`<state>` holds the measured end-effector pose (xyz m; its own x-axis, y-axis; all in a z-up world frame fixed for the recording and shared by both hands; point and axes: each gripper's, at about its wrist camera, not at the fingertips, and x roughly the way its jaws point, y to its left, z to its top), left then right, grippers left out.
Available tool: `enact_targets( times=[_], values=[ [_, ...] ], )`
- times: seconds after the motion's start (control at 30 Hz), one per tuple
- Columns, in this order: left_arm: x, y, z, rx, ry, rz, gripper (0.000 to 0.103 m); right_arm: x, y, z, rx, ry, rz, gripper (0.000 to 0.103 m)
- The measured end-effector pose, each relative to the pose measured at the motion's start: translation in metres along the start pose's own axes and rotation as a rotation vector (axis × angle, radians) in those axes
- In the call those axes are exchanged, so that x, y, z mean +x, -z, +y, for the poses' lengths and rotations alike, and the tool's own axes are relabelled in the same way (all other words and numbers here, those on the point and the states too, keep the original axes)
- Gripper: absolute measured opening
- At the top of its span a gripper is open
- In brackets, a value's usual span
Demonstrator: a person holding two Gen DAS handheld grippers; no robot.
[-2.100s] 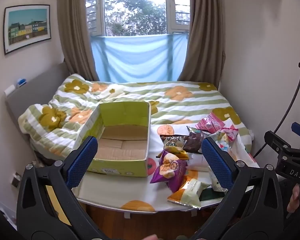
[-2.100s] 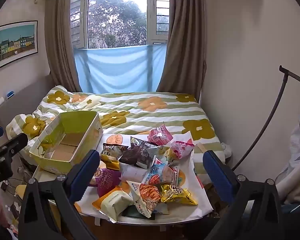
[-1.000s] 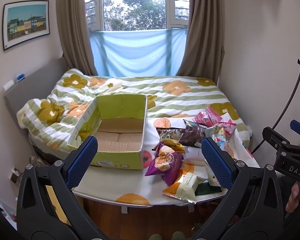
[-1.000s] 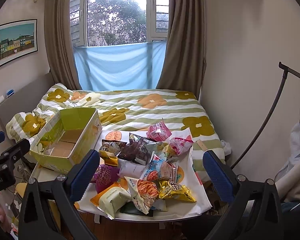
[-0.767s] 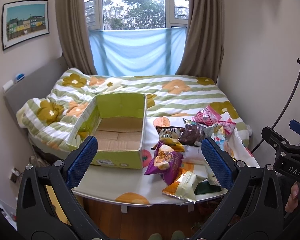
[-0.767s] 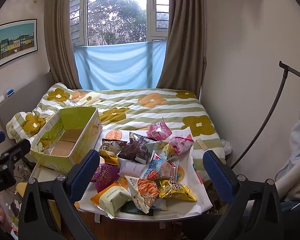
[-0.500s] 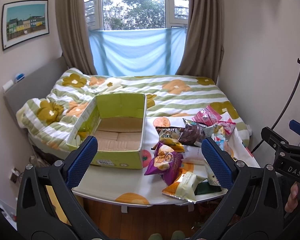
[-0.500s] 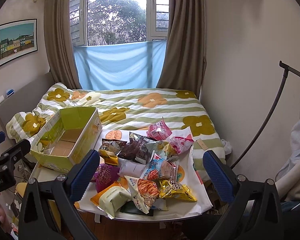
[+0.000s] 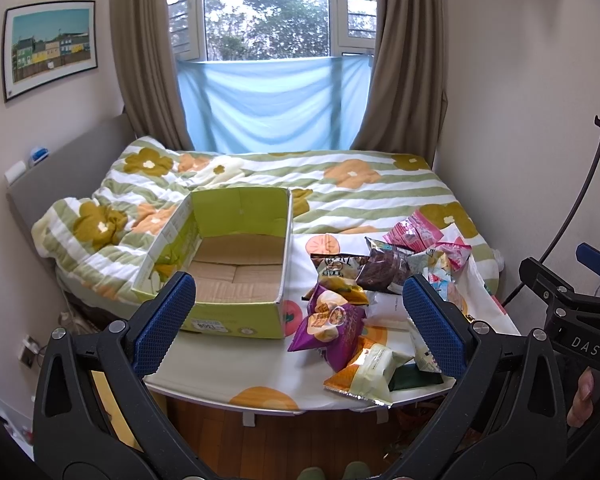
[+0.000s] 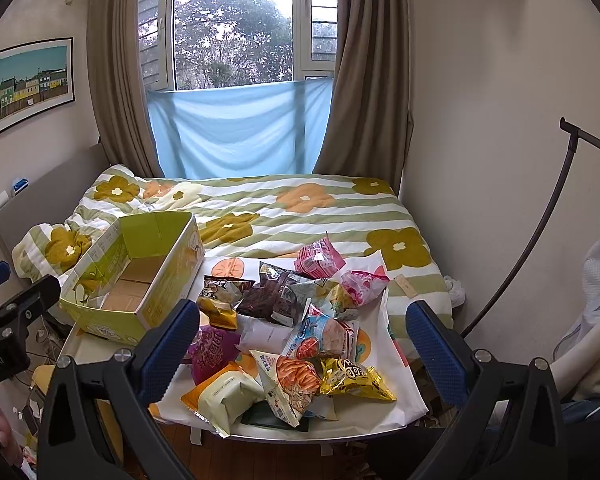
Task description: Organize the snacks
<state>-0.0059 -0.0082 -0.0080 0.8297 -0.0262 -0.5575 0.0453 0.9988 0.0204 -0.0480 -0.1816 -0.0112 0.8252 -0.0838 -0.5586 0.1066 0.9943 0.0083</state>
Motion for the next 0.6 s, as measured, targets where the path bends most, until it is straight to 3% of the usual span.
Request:
enact_targets(
  times=[0.6],
  values=[
    [0.0037, 0.0047, 0.0003, -0.007, 0.021, 0.018, 0.103, 0.0048, 0.0087, 0.0010, 0.008, 0.004, 0.009, 0.103]
  ],
)
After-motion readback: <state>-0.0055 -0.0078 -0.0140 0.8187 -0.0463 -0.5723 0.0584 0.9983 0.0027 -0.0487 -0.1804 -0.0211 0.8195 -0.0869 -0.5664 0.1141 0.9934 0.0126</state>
